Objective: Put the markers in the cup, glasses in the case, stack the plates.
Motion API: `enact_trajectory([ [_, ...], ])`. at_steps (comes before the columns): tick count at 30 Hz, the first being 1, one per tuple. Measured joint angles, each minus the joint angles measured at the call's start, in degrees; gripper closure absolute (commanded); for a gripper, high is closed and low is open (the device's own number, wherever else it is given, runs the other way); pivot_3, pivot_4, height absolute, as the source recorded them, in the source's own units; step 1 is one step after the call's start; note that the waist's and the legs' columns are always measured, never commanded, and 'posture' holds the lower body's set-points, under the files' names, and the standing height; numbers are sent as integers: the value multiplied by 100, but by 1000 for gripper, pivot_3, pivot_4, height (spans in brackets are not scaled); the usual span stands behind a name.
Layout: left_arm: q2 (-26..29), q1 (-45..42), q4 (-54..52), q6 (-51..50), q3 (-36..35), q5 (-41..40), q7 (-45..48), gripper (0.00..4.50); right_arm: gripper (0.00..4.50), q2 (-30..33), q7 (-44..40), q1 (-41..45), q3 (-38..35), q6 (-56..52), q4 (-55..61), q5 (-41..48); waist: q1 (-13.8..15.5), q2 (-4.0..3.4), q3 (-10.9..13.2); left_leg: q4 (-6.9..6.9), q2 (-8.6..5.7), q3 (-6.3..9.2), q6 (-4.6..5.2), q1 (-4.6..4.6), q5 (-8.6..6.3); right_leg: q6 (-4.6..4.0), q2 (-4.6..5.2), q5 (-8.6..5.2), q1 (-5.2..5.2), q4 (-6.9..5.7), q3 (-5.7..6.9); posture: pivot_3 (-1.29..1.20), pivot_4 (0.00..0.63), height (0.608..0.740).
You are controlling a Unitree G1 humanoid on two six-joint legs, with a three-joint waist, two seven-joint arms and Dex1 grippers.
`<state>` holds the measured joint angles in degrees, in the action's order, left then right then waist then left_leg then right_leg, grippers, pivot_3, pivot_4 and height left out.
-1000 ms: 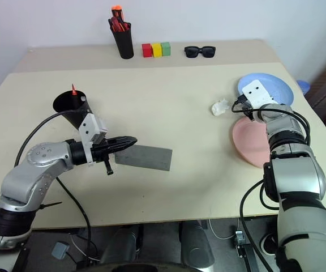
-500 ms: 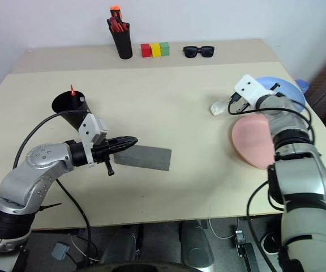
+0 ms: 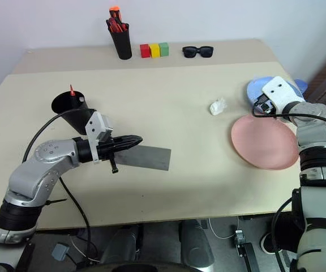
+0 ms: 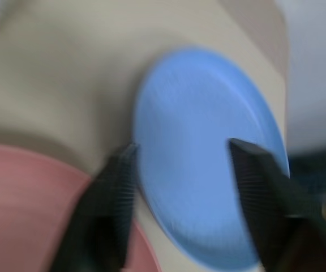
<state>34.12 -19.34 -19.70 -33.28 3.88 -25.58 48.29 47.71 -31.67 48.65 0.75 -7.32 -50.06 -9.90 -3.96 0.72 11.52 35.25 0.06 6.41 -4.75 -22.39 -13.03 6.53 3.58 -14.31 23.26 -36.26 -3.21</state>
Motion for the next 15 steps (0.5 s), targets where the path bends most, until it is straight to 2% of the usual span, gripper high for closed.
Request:
enact_trajectory([
  [1,0,-12,3,7,0,2,8,4500,283,-12,96,52,-7,16,-196,-3,2,0,0,-1,0,0,0,-1,0,0,1,0,0,0,0,0,150,740],
  [5,4,61,-10,18,-18,2,-2,4500,283,-70,512,383,5,257,-1144,-82,-2,0,0,0,0,-1,0,-1,0,0,1,0,0,2,-1,0,150,740],
  [15,6,309,-152,15,-61,-3,-162,4500,283,-171,520,781,208,617,-1829,-288,0,0,0,1,0,-1,0,0,0,1,1,0,-2,2,-2,0,150,740],
])
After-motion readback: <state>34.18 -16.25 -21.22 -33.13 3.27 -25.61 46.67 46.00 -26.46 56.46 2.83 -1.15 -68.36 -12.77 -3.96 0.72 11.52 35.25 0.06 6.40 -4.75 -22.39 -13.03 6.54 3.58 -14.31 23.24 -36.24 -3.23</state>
